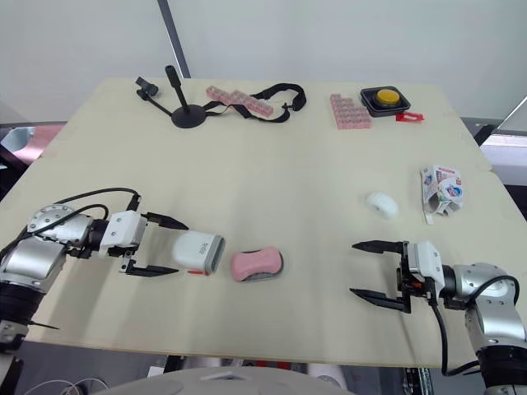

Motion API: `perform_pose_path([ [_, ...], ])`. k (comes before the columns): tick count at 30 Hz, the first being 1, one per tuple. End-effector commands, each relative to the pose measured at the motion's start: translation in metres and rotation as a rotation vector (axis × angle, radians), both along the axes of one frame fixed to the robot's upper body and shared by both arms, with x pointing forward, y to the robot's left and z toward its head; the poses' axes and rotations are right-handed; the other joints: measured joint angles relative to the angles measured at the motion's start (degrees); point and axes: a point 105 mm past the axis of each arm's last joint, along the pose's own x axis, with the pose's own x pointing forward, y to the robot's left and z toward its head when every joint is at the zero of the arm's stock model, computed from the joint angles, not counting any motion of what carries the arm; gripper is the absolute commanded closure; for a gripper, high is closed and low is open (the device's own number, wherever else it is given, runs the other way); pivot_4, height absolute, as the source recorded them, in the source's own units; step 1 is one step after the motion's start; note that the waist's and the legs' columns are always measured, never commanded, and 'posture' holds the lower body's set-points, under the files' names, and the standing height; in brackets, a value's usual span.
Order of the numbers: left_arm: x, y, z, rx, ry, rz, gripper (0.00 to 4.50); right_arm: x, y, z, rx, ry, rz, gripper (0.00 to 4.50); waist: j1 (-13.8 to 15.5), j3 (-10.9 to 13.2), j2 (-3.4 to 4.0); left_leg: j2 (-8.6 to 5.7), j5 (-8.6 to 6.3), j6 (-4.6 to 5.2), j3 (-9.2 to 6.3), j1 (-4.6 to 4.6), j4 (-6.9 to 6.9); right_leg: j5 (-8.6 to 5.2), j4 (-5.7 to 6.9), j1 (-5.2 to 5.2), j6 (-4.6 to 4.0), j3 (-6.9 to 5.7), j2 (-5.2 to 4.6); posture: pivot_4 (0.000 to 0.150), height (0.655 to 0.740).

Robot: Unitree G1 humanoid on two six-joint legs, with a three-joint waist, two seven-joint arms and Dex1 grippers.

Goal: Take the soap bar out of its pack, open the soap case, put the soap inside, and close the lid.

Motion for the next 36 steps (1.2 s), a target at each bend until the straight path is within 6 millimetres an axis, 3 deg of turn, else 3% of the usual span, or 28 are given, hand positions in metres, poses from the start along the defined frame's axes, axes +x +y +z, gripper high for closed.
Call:
perform_pose_path([
  [1,0.002,0.000,-0.001,0.024,-0.016,-0.031,0.00,-0.001,0.002,0.005,-0.004,-0.023,0.013,0.02,0.05,0.00,0.00,0.00,0.00,0.00,0.00,0.00,0.00,0.00,0.01,-0.01,-0.01,0.00,0.00,0.150,0.7400],
  [12,0.009,-0.017,-0.006,-0.010,-0.057,-0.042,0.00,0.001,0.003,0.008,-0.016,-0.020,0.006,0.02,0.04,0.00,0.00,-0.01,-0.01,0.04,0.00,-0.08,0.06,-0.03,0.09,-0.07,-0.05,-0.02,-0.03,0.150,0.7400],
  [36,0.002,-0.024,-0.008,-0.069,0.030,0.024,0.00,0.006,0.007,0.012,-0.031,-0.003,0.020,0.02,0.06,0.00,0.00,-0.01,-0.01,0.04,0.00,-0.08,0.06,-0.03,0.07,-0.08,-0.05,-0.02,-0.04,0.150,0.7400],
])
